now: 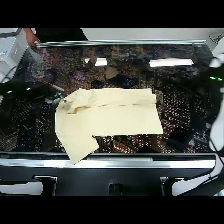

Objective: Fold the clothes and pants, and hang the long-sleeved shirts on hangers.

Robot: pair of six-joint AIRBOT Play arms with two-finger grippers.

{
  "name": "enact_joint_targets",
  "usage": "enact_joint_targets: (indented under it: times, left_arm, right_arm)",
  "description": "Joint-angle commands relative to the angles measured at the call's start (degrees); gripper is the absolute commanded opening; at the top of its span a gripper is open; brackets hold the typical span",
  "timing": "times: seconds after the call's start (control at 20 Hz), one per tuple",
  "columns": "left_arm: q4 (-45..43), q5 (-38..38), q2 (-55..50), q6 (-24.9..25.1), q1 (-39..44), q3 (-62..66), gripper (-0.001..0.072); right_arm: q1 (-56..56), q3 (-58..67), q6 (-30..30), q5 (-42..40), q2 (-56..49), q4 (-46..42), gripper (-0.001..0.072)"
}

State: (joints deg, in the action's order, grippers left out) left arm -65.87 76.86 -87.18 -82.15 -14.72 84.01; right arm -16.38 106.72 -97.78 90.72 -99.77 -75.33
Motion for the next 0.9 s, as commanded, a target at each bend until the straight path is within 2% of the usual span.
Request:
enact_joint_targets:
  times: [0.0,0.05,0.1,0.25,0.55,0.75,0.8,0.85]
  left_arm:
    - [-2.14,10.19,4.66,-0.07,-8.68,-10.23,0.0621]
    - [-2.1,8.0,6.51,1.7,-9.4,-16.81,0.0618]
    - [-1.95,4.46,8.46,3.67,-9.66,-23.8,0.0577]
    - [5.57,-4.02,10.49,9.29,-9.53,-35.87,0.0577]
    - [8.48,-12.63,9.09,10.4,-4.68,-38.45,0.0576]
    - [8.72,-12.74,6.36,10.16,-0.44,-38.45,0.0571]
    - [8.72,-12.44,6.25,10.19,0.13,-38.42,0.0437]
    - [8.74,-12.41,6.32,10.16,0.22,-38.4,0.0224]
  right_arm:
    - [-7.37,-8.17,2.27,6.62,5.25,-1.22,0.0629]
    - [-7.34,-12.96,4.11,5.46,7.19,-1.2,0.0629]
    - [-7.34,-17.92,5.64,4.09,9.09,-0.37,0.063]
    - [-7.34,-26.49,11.61,3.06,12.2,5.46,0.0632]
    - [-7.34,-27.32,11.04,2.8,12.63,5.9,0.0631]
    - [-7.34,-27.32,11.02,2.8,12.63,5.68,0.0631]
    - [-7.34,-27.34,11.04,2.73,12.63,5.27,0.0631]
    - [-7.34,-27.36,10.75,2.34,12.63,4.09,0.0631]
